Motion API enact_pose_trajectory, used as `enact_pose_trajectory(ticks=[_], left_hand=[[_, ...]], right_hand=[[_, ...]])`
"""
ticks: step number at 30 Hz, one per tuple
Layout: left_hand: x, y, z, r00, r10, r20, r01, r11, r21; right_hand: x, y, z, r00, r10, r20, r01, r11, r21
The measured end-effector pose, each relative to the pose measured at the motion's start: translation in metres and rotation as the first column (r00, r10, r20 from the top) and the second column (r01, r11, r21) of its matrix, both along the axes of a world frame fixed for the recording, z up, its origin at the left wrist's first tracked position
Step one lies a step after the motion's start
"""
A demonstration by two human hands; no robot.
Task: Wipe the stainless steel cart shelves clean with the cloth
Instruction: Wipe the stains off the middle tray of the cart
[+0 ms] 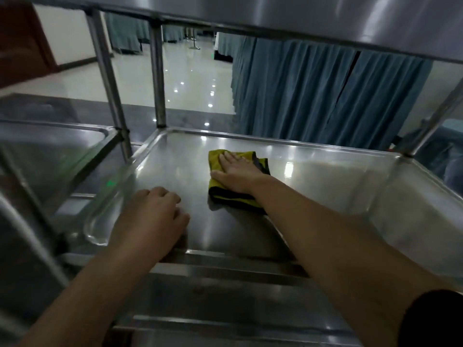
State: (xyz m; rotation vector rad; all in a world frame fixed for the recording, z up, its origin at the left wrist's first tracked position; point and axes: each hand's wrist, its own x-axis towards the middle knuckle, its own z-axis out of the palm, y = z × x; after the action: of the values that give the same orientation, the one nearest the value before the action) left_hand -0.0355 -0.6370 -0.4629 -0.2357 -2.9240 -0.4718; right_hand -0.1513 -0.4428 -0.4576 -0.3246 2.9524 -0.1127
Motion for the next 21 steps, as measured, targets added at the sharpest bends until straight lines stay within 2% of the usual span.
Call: enact_pose_trajectory(ticks=[3,6,8,10,14,18,21], left_hand=[[0.014,-0.017,0.0,0.999,-0.027,-0.031,0.029,0.998,0.058],[0.025,-0.016,-0.003,0.993,-0.091,-0.074,0.097,0.991,0.089],[0.028,-0.01,-0.007,0.986,-0.165,-0.035,0.165,0.986,-0.002],[0.029,-0.004,-0.012,0.976,-0.207,0.061,0.213,0.969,-0.125],[0.028,0.004,-0.013,0.96,-0.265,0.085,0.275,0.953,-0.13],[0.028,0.005,-0.013,0.955,-0.292,0.043,0.295,0.95,-0.103],[0.034,0.0,-0.016,0.93,-0.358,-0.076,0.35,0.931,-0.102]], right_hand=[[0.003,-0.048,0.0,0.996,0.088,-0.001,-0.088,0.996,0.0],[0.013,-0.055,-0.003,0.989,0.15,-0.003,-0.15,0.989,-0.007],[0.019,-0.034,-0.004,0.99,0.14,0.002,-0.14,0.99,-0.021],[0.021,0.003,-0.005,0.999,0.052,0.002,-0.052,0.999,-0.015],[0.034,0.099,-0.001,0.977,-0.21,-0.023,0.211,0.977,0.033],[0.066,0.196,0.001,0.883,-0.468,-0.039,0.469,0.882,0.041],[0.092,0.236,0.002,0.808,-0.589,-0.035,0.59,0.805,0.059]])
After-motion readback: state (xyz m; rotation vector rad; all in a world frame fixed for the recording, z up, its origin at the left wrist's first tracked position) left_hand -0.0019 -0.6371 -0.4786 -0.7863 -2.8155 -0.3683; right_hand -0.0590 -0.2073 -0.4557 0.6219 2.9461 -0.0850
